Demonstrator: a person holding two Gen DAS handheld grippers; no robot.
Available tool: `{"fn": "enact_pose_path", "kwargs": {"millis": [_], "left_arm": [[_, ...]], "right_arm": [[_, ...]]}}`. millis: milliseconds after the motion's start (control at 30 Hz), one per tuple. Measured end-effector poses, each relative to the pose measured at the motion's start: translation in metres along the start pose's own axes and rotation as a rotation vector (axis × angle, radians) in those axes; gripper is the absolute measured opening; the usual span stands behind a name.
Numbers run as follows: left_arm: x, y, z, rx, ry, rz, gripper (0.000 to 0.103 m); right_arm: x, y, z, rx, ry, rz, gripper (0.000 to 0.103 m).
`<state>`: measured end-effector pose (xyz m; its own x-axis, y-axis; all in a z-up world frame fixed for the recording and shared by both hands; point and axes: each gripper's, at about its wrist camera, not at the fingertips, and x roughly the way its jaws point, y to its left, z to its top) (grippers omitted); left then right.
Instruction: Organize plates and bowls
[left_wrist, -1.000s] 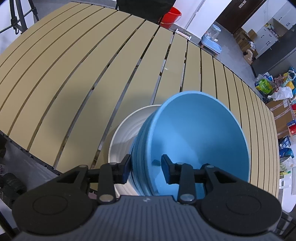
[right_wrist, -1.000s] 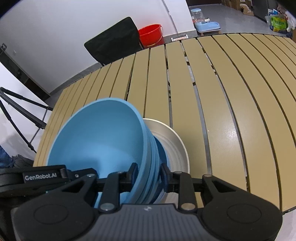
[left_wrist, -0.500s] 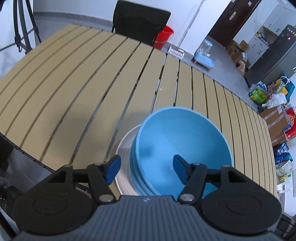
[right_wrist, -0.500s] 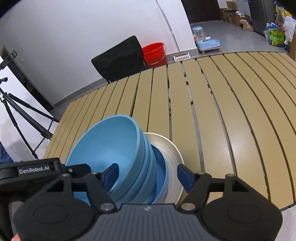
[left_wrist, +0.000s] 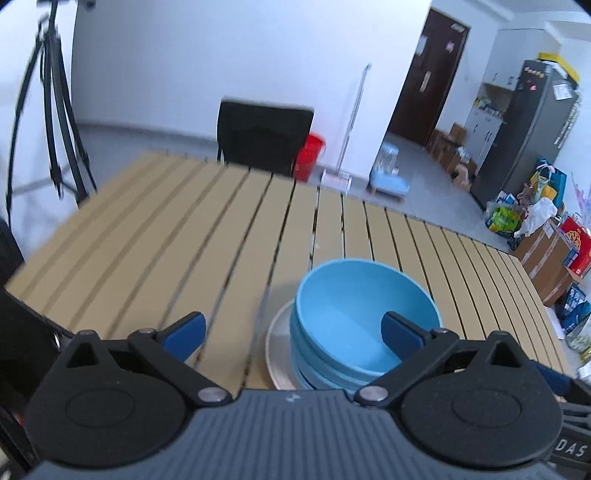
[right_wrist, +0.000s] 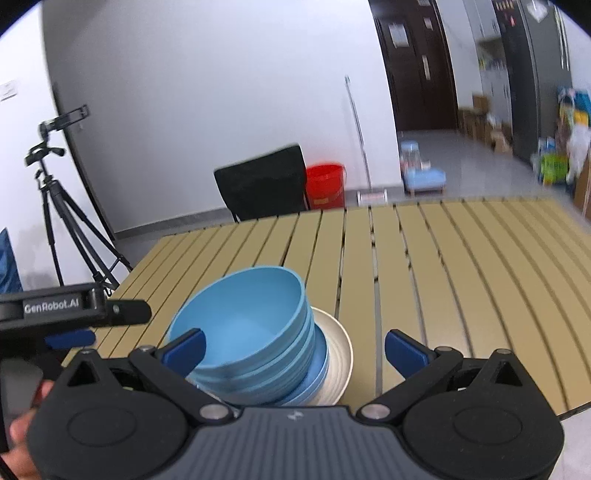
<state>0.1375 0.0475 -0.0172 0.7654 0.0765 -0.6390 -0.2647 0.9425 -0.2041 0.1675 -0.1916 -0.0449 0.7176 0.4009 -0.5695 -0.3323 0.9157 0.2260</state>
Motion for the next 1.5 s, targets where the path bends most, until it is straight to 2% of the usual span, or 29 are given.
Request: {"fn": "enact_pose_path", "kwargs": {"millis": [300,567,933,1500], "left_arm": [[-0.082,0.000,-0.030,0.084,-0.192,-0.017,0.103],[-0.127,-0.001,-0.065,0.177,-0.268,-0.041,0.103],[-0.146,0.010,-0.109,0.231,-0.260,-0.061,0.103],[-0.161,0.010,-0.134,0.261,-0.252,-0.081,0.103]], "right_arm": [[-0.061,0.016,-0.027,-0.043,-0.098,-0.018,0.103],[-0.107,0.022,-0.049,-0.059,-0.150,-0.039,0.103],[-0.163,0.035,-0.089,-0.113,-0.184,-0.094,0.103],[-0.181,0.041,-0.123,-0.132,-0.137,-0.105,0.103]]}}
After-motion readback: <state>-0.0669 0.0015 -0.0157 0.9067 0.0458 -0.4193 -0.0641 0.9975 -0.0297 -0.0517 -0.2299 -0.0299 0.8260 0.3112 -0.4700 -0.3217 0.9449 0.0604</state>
